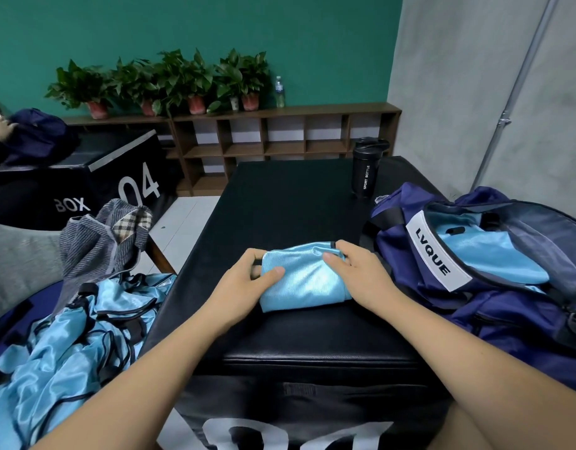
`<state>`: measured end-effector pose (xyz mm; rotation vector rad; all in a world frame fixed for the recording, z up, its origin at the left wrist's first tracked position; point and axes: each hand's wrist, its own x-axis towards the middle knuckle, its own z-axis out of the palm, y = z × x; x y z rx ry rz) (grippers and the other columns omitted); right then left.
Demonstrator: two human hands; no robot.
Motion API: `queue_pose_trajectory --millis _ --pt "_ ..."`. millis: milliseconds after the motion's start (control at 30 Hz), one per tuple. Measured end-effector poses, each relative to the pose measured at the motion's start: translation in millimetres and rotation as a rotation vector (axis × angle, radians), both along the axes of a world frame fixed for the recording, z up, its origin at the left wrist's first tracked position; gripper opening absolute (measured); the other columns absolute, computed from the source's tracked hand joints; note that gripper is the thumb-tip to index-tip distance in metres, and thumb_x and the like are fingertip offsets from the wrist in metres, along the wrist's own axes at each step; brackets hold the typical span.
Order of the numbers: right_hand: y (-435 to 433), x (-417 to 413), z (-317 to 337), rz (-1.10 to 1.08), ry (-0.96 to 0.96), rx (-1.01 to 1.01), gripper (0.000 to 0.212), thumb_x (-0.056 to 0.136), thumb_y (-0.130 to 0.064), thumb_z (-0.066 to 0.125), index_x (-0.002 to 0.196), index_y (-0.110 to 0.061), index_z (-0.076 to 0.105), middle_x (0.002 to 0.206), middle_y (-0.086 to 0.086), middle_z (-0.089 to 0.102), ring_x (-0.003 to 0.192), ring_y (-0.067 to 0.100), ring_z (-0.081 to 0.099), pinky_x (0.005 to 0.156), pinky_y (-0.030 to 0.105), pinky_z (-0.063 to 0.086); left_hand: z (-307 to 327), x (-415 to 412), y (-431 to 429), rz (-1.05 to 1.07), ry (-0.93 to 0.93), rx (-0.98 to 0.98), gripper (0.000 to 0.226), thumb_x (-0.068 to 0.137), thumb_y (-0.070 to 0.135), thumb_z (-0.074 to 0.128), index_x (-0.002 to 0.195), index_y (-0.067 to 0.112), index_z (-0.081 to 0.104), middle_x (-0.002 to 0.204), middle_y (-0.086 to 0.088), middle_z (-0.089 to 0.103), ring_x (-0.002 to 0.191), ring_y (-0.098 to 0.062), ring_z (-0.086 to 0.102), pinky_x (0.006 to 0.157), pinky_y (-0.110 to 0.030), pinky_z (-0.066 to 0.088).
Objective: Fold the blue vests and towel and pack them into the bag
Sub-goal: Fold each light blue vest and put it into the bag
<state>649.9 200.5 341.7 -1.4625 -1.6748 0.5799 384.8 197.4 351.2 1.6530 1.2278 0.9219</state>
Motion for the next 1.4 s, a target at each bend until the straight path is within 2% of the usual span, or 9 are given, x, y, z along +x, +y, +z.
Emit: queue_pose_trajectory --millis 100,233,367,533,733,900,1000,1167,1400 --pt "3 -3 -2 -0.066 -0.046 -0.013 0.046 0.103 -0.037 0.062 0.074 -0.017 0.033 0.064 -0.005 0.035 0.059 0.01 0.031 0.056 0.032 0.025 -9 3 3 0.063 -0.006 -0.096 0.037 0.094 0.059 0.071 0.103 0.023 0.068 0.098 -0.008 0.078 0.085 -0.021 0.075 0.087 -0.053 0.062" --pt "7 -9 -9 -0.152 -0.113 -0.055 0.043 0.102 -0.041 0.06 0.073 -0.019 0.036 0.063 -0.003 0.042 0.06 0.015 0.038 0.059 0.039 0.031 -17 9 7 0.163 0.061 -0.118 0.054 0.09 0.064 0.067 0.091 0.011 0.059 0.078 -0.004 0.068 0.067 -0.017 0.061 0.067 -0.041 0.058" --pt "9 -15 -13 -0.231 -0.12 -0.066 0.031 0.1 -0.044 0.062 0.08 -0.021 0.054 0.07 -0.002 0.059 0.068 0.018 0.055 0.062 0.038 0.043 -21 15 13 0.242 0.149 -0.101 0.044 0.09 0.058 0.062 0.077 0.019 0.046 0.072 0.003 0.057 0.066 -0.015 0.051 0.062 -0.038 0.046" --pt "10 -21 -14 -0.286 -0.292 -0.05 0.035 0.099 -0.047 0.059 0.083 -0.017 0.05 0.072 0.001 0.06 0.073 0.03 0.059 0.063 0.039 0.051 -21 17 18 0.282 0.227 -0.152 0.036 0.096 0.046 0.062 0.078 0.019 0.046 0.074 -0.002 0.06 0.056 -0.019 0.052 0.056 -0.032 0.045" --pt "8 -22 -11 -0.303 -0.499 -0.022 0.021 0.103 -0.042 0.056 0.1 -0.022 0.048 0.083 0.003 0.064 0.08 0.034 0.057 0.069 0.041 0.049 -19 17 14 0.358 0.463 -0.006 0.037 0.094 0.052 0.064 0.087 0.017 0.056 0.086 0.005 0.068 0.077 -0.014 0.062 0.066 -0.033 0.049" --pt "11 -19 -19 -0.301 -0.533 0.019 0.019 0.104 -0.04 0.056 0.105 -0.023 0.048 0.1 -0.002 0.058 0.088 0.03 0.061 0.066 0.039 0.043 -19 27 12 0.316 0.59 0.001 0.042 0.098 0.061 0.055 0.091 0.019 0.054 0.101 0.003 0.055 0.085 -0.012 0.058 0.073 -0.036 0.048" --pt "15 -19 -26 -0.272 -0.482 -0.002 0.017 0.104 -0.037 0.055 0.111 -0.022 0.053 0.109 -0.001 0.048 0.101 0.027 0.057 0.073 0.04 0.045 -17 33 10 0.323 0.506 -0.031 0.044 0.097 0.058 0.058 0.09 0.015 0.053 0.098 0.0 0.059 0.079 -0.014 0.056 0.064 -0.033 0.042" --pt "20 -20 -33 -0.256 -0.435 -0.028 0.021 0.105 -0.034 0.053 0.121 -0.021 0.056 0.119 0.001 0.047 0.112 0.027 0.053 0.094 0.041 0.045 -14 41 7 0.388 0.087 -0.191 0.044 0.091 0.057 0.066 0.096 0.015 0.055 0.09 0.003 0.064 0.076 -0.015 0.054 0.067 -0.031 0.044" --pt "17 -18 -26 -0.259 -0.322 -0.023 0.033 0.102 -0.043 0.059 0.131 -0.028 0.056 0.134 -0.006 0.048 0.127 0.022 0.045 0.109 0.041 0.032 5 31 5 0.261 -0.095 -0.203 0.041 0.09 0.048 0.072 0.096 0.009 0.06 0.089 0.0 0.069 0.08 -0.015 0.061 0.073 -0.035 0.047"
